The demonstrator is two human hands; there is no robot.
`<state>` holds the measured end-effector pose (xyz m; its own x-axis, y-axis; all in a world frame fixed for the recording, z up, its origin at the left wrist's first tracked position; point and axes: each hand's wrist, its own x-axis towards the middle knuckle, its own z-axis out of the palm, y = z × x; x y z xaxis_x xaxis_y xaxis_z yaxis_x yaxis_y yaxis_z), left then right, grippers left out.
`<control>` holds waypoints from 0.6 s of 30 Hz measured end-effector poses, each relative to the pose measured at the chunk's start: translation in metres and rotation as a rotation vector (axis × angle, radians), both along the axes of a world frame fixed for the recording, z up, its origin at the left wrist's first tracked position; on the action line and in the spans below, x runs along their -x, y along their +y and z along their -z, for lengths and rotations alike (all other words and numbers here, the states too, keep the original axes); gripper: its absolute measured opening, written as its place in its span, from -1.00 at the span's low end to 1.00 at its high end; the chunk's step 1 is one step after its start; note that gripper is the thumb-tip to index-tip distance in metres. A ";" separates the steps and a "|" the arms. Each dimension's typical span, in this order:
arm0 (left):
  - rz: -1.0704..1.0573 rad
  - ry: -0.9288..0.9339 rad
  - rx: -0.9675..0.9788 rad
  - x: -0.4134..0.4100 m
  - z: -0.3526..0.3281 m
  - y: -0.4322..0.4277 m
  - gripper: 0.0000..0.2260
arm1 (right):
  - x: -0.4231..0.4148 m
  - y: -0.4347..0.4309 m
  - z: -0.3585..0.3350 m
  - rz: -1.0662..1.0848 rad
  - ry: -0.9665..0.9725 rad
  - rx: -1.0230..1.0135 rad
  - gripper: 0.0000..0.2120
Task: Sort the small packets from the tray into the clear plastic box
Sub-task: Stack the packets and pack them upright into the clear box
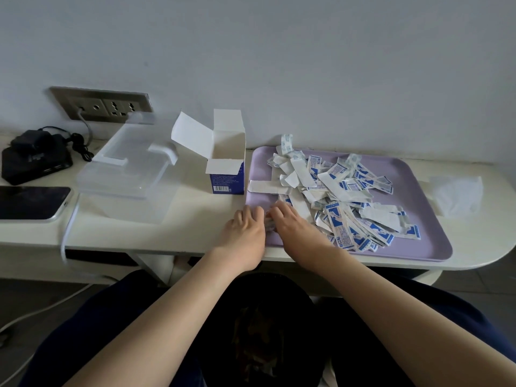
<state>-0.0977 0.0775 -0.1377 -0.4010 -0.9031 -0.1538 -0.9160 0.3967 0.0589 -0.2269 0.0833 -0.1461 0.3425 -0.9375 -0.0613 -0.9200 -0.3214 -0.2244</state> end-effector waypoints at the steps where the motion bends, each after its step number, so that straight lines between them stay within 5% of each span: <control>1: -0.006 0.001 0.021 0.000 -0.001 0.000 -0.73 | 0.001 -0.001 -0.002 0.022 0.007 0.029 -0.66; 8: -0.029 0.050 0.117 -0.004 -0.002 -0.001 -0.82 | 0.003 0.008 -0.014 0.170 -0.081 0.127 -0.81; 11: 0.028 0.062 0.092 -0.004 -0.002 0.003 -0.74 | -0.001 0.019 -0.011 0.181 -0.153 0.036 -0.64; 14: 0.063 0.031 0.042 -0.004 0.002 0.003 -0.74 | -0.002 0.027 -0.003 0.044 0.008 0.026 -0.44; 18: 0.060 0.004 0.031 -0.003 0.008 0.004 -0.63 | 0.002 0.031 -0.004 -0.013 0.087 -0.011 -0.46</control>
